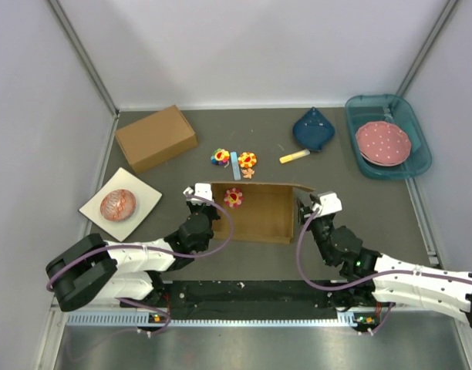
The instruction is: Fold the paper box
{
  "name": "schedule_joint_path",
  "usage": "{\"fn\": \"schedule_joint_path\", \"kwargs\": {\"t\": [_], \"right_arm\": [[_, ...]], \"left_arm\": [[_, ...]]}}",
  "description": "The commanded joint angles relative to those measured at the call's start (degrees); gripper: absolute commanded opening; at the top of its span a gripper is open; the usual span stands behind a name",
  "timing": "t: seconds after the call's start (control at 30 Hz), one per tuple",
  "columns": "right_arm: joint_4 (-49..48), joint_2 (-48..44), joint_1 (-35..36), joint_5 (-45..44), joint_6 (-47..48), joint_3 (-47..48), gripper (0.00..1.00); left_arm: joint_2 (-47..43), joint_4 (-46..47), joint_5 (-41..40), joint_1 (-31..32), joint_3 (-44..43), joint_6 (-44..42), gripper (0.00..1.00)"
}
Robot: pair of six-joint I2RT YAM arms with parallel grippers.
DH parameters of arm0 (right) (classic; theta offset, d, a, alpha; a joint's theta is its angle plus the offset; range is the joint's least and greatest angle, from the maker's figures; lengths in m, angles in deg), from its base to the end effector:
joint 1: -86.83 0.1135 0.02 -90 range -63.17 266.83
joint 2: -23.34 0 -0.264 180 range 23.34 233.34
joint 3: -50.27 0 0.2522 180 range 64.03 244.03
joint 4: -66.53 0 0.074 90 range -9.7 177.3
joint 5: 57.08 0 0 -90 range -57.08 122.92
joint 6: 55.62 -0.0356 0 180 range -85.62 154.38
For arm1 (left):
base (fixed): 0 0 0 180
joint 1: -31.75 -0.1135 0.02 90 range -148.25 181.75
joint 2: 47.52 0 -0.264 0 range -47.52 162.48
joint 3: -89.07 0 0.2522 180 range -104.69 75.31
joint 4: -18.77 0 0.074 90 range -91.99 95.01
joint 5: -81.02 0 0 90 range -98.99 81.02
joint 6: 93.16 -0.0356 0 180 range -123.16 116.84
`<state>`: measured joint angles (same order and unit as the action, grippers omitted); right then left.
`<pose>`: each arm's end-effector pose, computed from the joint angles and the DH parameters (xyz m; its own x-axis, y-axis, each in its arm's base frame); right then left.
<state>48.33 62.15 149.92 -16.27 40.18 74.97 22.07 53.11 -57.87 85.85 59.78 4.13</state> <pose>0.0946 0.1268 0.2244 0.0565 -0.0346 -0.9978 -0.2366 0.9705 -0.0471 0.1491 -0.1602 0.1877 -0.0722 -0.0425 -0.9965 0.0847 0.9952 -0.0486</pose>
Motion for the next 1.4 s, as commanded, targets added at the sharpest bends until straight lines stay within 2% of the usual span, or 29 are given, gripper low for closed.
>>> {"fn": "schedule_joint_path", "kwargs": {"t": [0.0,0.13,0.2,0.23,0.27,0.3,0.33,0.4,0.43,0.5,0.57,0.67,0.83,1.1,1.27,1.37], "right_arm": [[4.63,-1.98,-0.42,4.97,-7.10,2.42,0.41],[8.48,-3.21,-0.51,7.53,-9.67,2.77,0.30],[10.51,-4.44,-0.42,6.83,-10.63,3.30,0.27],[12.52,-5.05,-0.51,5.61,-11.07,3.56,0.32],[12.98,-6.62,-0.51,4.29,-11.08,3.65,0.41],[13.24,-7.42,-0.51,1.58,-9.95,3.74,0.51],[13.33,-8.21,-0.51,0.07,-9.15,3.56,0.70],[9.13,-10.49,-0.51,-4.58,-5.90,1.30,0.77],[6.59,-10.94,-0.51,-6.08,-3.37,0.23,0.78],[-4.90,-10.86,-0.78,-6.09,3.05,-4.75,0.78],[-10.11,-10.07,-1.47,-6.62,3.17,-6.89,0.77],[-8.91,-7.35,-5.42,-4.35,-2.26,-6.55,0.77],[-13.64,-3.13,-12.63,2.51,-4.92,-5.76,0.77],[-23.83,10.14,-14.93,12.00,4.30,-3.21,0.77],[-29.90,15.15,-15.80,13.24,9.75,-1.36,0.77],[-33.05,18.31,-18.43,13.33,9.49,-0.31,0.77]], "left_arm": [[-0.06,-3.71,-0.60,-0.14,-0.20,-1.49,0.00],[0.20,-3.62,-0.42,-0.14,-0.29,-1.49,0.00],[0.20,-3.54,-0.51,-0.14,-0.29,-1.84,0.00],[0.03,-3.54,-0.60,-0.14,-0.29,-2.10,0.00],[-0.06,-3.71,-0.69,-0.14,-0.29,-2.71,0.00],[-0.06,-3.97,-0.69,-0.14,-0.55,-3.15,0.00],[-0.58,-5.45,-0.60,-0.14,-0.82,-3.51,0.00],[-1.46,-9.14,0.97,-0.14,-2.30,-2.90,0.00],[-1.81,-11.07,1.42,-0.23,-2.75,-2.98,0.00],[-1.91,-13.02,2.38,-0.23,-4.06,-2.99,0.00],[-1.64,-14.25,2.83,-0.23,-4.77,-3.16,0.00],[-0.68,-14.96,3.88,-0.23,-5.48,-3.51,0.00],[-0.06,-17.42,5.90,-0.23,-6.53,-3.51,0.00],[-0.41,-18.92,9.94,-0.32,-7.93,-5.70,0.00],[-0.41,-19.62,10.74,-0.32,-8.73,-6.85,0.00],[-0.32,-19.71,10.83,-0.32,-8.82,-6.85,0.00]]}}
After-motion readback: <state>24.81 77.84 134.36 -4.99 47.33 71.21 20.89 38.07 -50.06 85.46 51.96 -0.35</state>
